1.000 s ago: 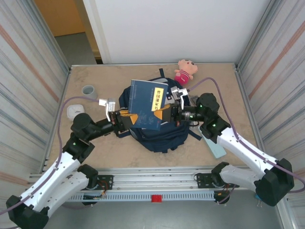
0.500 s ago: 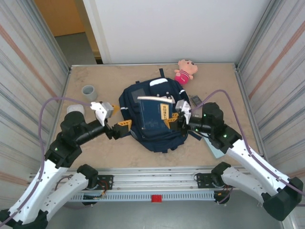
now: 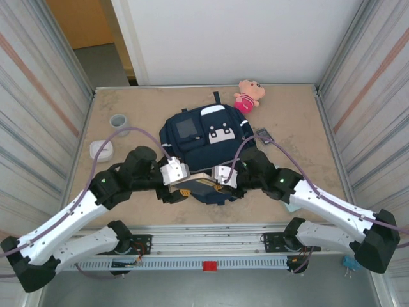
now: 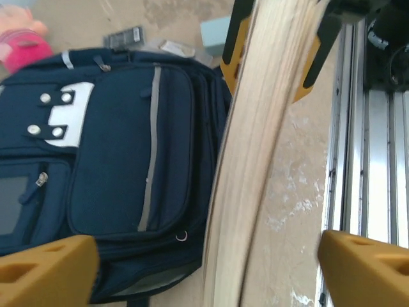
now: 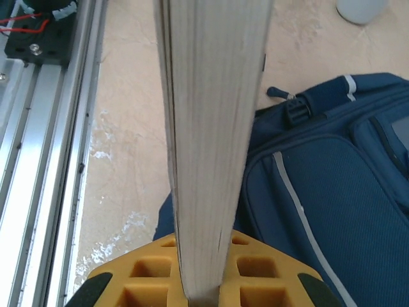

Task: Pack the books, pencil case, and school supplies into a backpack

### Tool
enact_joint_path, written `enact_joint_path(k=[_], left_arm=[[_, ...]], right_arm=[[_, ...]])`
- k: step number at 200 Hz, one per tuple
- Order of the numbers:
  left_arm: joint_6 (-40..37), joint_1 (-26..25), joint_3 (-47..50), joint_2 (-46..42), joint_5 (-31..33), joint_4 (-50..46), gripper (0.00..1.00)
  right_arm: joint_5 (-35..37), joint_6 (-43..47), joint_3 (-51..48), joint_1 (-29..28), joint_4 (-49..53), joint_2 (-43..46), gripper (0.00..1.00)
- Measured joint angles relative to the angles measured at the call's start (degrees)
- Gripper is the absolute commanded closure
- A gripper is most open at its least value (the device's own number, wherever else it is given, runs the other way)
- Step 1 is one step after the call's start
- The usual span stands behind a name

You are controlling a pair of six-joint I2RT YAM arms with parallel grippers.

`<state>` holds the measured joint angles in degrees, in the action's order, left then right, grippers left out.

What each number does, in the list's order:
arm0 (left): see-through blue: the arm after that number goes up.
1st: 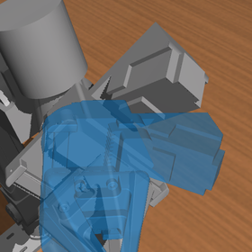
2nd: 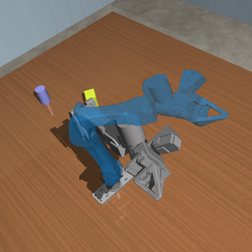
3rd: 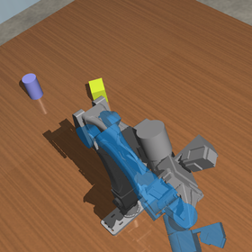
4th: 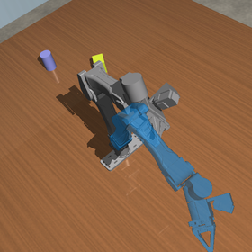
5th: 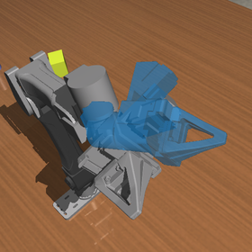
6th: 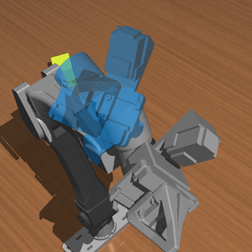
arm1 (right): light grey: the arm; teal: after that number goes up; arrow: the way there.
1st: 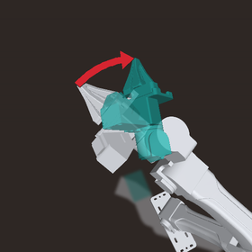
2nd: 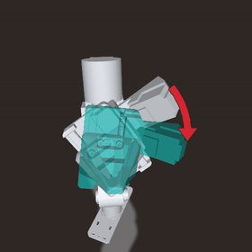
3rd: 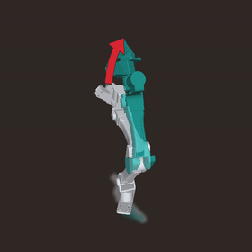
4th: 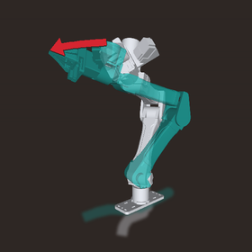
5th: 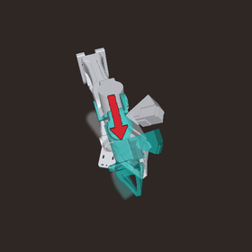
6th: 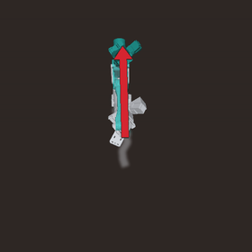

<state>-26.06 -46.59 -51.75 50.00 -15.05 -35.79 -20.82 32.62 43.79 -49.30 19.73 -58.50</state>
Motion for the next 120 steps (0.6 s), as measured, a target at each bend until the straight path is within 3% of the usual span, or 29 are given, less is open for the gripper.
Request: enact_joint_path(k=[21, 37, 48, 66, 92, 120], left_arm=[[-1.2, 0.0, 0.0, 1.8, -0.8, 0.2, 0.62], [-1.6, 0.0, 0.0, 2.1, -2.6, 1.3, 0.87], [-0.9, 0.0, 0.2, 1.8, -3.7, 2.5, 0.97], [0.5, 0.4, 2.6, -0.3, -4.4, 5.9, 0.98], [8.3, 6.4, 8.6, -4.9, -8.5, 13.4, 1.0], [23.3, 12.9, 13.0, -7.3, -10.1, 22.4, 1.0]], right_arm=[[-0.7, 1.0, 0.7, -0.2, 0.0, -0.7, 0.93], [-1.2, 1.0, 0.8, -0.2, -0.2, -0.7, 0.67], [-1.7, 0.2, 0.8, 0.5, -0.9, -0.6, 0.5], [-3.8, -4.0, 0.7, 3.8, -3.9, 1.2, 0.33], [-9.2, -18.9, -2.1, 16.4, -12.5, 8.3, 0.16], [-13.2, -37.7, -3.7, 28.3, -17.4, 12.8, 0.13]])
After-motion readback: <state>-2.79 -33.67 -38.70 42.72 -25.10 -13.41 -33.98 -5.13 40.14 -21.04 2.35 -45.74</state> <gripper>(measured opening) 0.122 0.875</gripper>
